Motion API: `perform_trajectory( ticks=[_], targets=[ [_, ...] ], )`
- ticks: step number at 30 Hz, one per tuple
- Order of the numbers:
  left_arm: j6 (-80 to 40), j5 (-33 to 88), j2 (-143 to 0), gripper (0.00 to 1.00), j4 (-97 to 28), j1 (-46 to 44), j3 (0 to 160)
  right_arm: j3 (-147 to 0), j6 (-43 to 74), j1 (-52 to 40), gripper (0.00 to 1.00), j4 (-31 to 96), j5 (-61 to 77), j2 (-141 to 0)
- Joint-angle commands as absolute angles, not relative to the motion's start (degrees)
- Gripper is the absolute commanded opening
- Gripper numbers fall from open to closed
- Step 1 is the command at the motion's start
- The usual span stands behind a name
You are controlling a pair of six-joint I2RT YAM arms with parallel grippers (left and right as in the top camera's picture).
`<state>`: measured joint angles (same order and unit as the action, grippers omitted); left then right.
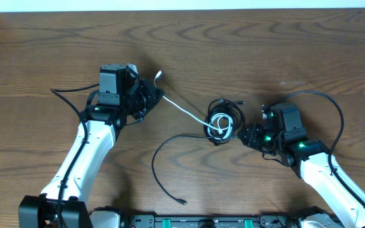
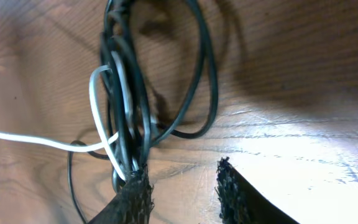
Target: Untangle cables
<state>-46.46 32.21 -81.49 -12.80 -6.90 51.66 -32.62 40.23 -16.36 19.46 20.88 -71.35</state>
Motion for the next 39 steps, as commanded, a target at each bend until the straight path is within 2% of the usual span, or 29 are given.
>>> perform_trajectory(
  ticks=[1, 5, 14, 22, 29, 37, 39],
  targets=[
    [-45.65, 31.51, -81.54, 0.08, -14.13, -6.72, 52.51, -32.95, 39.79, -16.19, 0.32, 19.53, 19.42, -71.16],
    [-44.51, 31.51, -81.54, 0.08, -17.26, -7.22, 52.49, -32.95, 39.81, -16.19, 0.30, 18.65, 19.44, -71.16],
    [-40.45, 30.30, -81.56, 0.08, -19.44, -10.61, 52.29, -32.95, 41.50, -16.36, 0.31, 17.89, 20.08, -71.16],
    [-38.13, 28.36, -81.56, 0.08, -19.70, -15.62, 51.55, -32.95, 42.00, -20.29, 0.32, 13.67, 18.76, -71.16],
    [-38.13, 21.12, -81.56, 0.08, -22.98, -20.51, 51.16, -32.95, 42.19, -21.87, 0.34, 12.38, 12.21, -71.61],
    [-38.15, 14.00, -81.60, 0.08, -23.16, -25.45, 51.11, -32.95, 44.38, -21.85, 0.35, 9.67, 12.29, -76.93],
    [-38.15, 12.21, -81.60, 0.08, -23.16, -26.48, 51.11, -32.95, 44.34, -21.85, 0.32, 8.01, 14.02, -78.76]
  ],
)
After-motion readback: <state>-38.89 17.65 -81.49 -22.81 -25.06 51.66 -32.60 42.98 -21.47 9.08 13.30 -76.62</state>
